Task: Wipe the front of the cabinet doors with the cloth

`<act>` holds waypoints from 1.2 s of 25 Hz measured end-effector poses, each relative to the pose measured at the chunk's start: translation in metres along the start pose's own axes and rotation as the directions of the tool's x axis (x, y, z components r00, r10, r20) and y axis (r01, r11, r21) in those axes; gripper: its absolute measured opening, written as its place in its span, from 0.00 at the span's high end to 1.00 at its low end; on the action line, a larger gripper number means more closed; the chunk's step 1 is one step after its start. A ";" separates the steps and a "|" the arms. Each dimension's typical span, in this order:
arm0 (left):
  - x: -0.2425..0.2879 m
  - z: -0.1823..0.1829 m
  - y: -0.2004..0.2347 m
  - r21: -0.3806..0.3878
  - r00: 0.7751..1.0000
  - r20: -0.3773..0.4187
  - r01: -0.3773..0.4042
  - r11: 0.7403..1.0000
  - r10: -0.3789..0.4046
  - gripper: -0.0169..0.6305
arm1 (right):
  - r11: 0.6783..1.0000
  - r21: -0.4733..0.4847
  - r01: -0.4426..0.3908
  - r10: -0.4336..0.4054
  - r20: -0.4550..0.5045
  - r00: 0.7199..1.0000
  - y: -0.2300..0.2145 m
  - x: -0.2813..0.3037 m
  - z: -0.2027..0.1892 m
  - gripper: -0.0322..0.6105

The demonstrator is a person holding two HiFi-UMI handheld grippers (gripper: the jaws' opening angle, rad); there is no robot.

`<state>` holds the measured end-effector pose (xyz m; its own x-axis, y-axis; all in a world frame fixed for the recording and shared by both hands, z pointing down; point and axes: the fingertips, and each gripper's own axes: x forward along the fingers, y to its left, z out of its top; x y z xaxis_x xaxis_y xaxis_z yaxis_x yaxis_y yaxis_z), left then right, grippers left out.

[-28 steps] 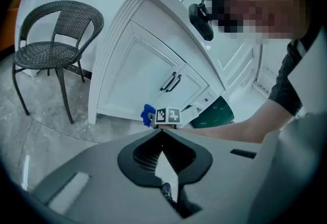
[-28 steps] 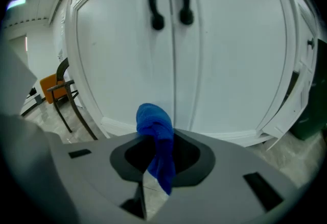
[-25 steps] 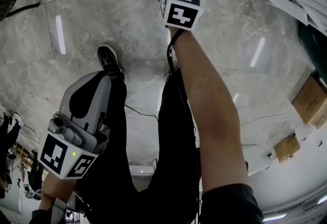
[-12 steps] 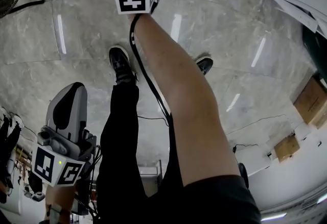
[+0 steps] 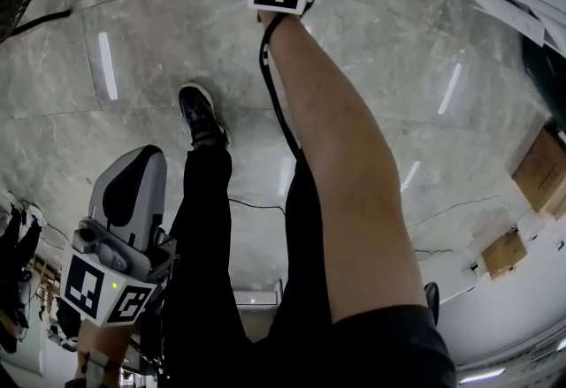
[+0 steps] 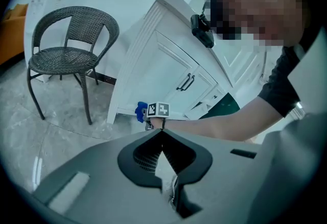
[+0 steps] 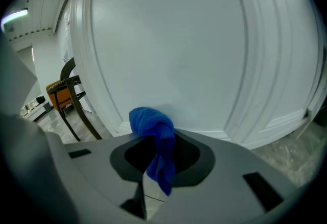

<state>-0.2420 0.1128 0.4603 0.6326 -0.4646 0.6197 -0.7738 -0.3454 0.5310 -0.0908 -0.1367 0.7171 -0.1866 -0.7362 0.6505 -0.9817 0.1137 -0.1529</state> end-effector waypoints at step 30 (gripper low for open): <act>-0.004 0.150 -0.248 0.378 0.985 0.024 0.149 0.914 -0.171 0.97 | 0.950 0.294 0.103 -0.131 0.076 0.989 -0.164 -0.403 0.122 0.84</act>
<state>-0.0574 0.0787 0.2392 0.7545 -0.4184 0.5057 -0.6250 -0.6933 0.3588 0.1498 0.0595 0.3894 -0.0531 -0.7932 0.6066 -0.9408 -0.1639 -0.2967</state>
